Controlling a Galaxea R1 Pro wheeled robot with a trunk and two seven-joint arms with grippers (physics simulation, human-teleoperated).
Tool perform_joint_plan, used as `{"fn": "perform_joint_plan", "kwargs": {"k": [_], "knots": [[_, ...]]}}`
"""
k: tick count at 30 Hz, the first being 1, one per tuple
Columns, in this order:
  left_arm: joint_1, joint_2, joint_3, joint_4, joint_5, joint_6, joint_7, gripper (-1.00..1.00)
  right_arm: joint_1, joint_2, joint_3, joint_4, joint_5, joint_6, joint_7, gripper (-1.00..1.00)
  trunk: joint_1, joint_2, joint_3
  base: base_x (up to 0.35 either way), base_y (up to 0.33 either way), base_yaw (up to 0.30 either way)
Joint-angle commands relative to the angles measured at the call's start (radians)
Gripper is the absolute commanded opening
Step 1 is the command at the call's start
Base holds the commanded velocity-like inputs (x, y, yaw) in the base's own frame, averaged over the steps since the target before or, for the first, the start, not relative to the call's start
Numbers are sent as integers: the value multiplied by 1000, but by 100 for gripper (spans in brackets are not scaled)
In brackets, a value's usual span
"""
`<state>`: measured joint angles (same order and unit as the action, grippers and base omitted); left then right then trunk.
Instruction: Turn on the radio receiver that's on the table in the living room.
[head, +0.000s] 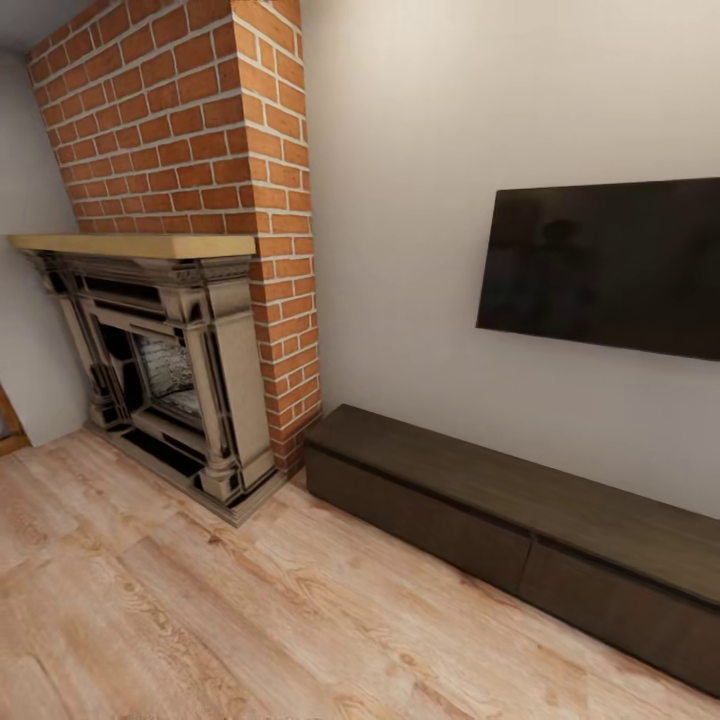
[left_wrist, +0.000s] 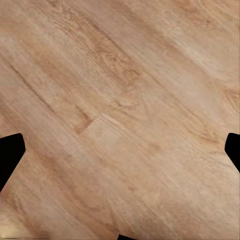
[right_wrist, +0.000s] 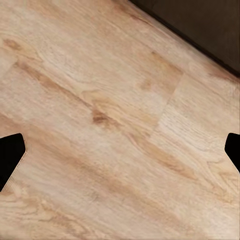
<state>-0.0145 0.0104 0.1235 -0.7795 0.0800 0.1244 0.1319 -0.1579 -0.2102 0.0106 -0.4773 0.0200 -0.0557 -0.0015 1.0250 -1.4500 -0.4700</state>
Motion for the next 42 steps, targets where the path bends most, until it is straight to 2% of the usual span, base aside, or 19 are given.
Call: {"fn": "perform_joint_plan", "kwargs": {"k": [1,29,42], "knots": [[0,0,0,0,0,-1,0,100,0,0,0,0,0,0,0,100,0,0,0,0,0,290],[0,2,4,12,-8,-8,-2,100,0,-1,-6,0,6,0,0,100,0,0,0,0,0,299],[1,2,4,25,-9,-43,-1,100,0,-1,-6,0,6,1,0,100,0,0,0,0,0,300]]}}
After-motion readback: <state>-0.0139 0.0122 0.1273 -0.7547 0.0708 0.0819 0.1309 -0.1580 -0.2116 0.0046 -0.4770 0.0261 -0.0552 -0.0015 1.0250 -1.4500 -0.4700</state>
